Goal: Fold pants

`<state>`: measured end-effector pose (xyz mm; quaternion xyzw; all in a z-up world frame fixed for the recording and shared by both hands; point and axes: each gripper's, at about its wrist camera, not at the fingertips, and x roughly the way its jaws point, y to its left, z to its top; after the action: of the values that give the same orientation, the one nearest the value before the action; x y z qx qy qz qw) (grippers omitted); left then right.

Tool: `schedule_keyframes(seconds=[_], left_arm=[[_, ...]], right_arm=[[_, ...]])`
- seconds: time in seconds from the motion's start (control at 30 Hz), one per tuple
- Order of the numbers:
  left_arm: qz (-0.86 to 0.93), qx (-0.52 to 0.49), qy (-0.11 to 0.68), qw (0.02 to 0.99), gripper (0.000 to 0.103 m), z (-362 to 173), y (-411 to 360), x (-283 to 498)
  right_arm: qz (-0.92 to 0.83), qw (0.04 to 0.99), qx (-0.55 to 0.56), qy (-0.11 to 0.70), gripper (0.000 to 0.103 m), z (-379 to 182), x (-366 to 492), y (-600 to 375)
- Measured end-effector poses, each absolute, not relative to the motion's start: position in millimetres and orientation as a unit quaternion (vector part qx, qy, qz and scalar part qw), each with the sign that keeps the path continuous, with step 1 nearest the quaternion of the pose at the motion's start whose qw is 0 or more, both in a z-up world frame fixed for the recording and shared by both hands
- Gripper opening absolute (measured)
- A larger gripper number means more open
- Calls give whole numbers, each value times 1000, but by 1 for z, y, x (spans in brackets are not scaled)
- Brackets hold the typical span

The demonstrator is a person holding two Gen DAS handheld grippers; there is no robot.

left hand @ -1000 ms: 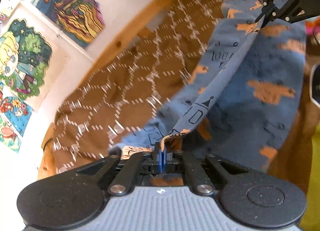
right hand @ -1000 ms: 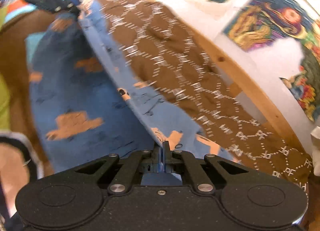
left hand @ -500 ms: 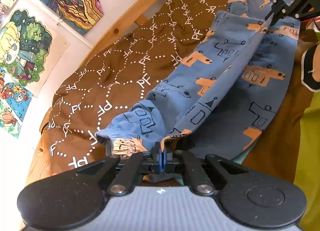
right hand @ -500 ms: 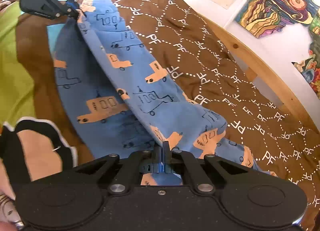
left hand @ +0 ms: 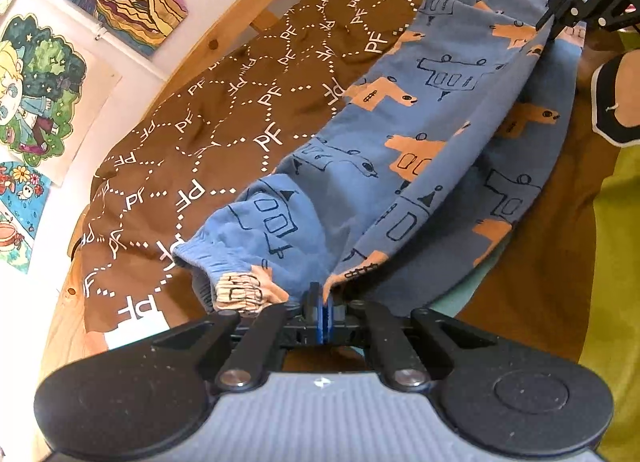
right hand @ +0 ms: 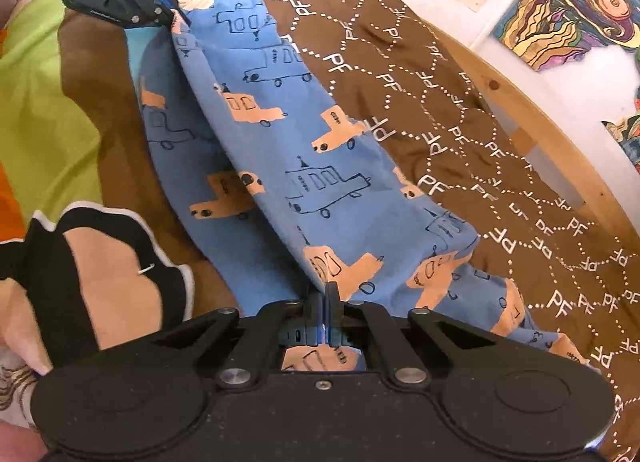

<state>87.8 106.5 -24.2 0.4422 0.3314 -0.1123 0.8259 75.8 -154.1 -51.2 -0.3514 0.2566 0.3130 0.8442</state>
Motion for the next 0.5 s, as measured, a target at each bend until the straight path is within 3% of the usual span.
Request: schedule_keyframes(seconds=[0.23,0.33,0.4,0.5], left_arm=[[-116,452,327,822,10,-26,103,83],[-121,423,338,832,24,-16,105,81],[-130,401,338,841,50,-8,103,78],[-140,401,321,847,54,-7,88,72]], right_arm=[[313,840,-365,252,0,-58,75,-154],[312,844,-359,249,3,-57,74,-157],[303,850,-355,244,22,-55,73,-160],[300,855,-340,253,24,-53,77,-165]])
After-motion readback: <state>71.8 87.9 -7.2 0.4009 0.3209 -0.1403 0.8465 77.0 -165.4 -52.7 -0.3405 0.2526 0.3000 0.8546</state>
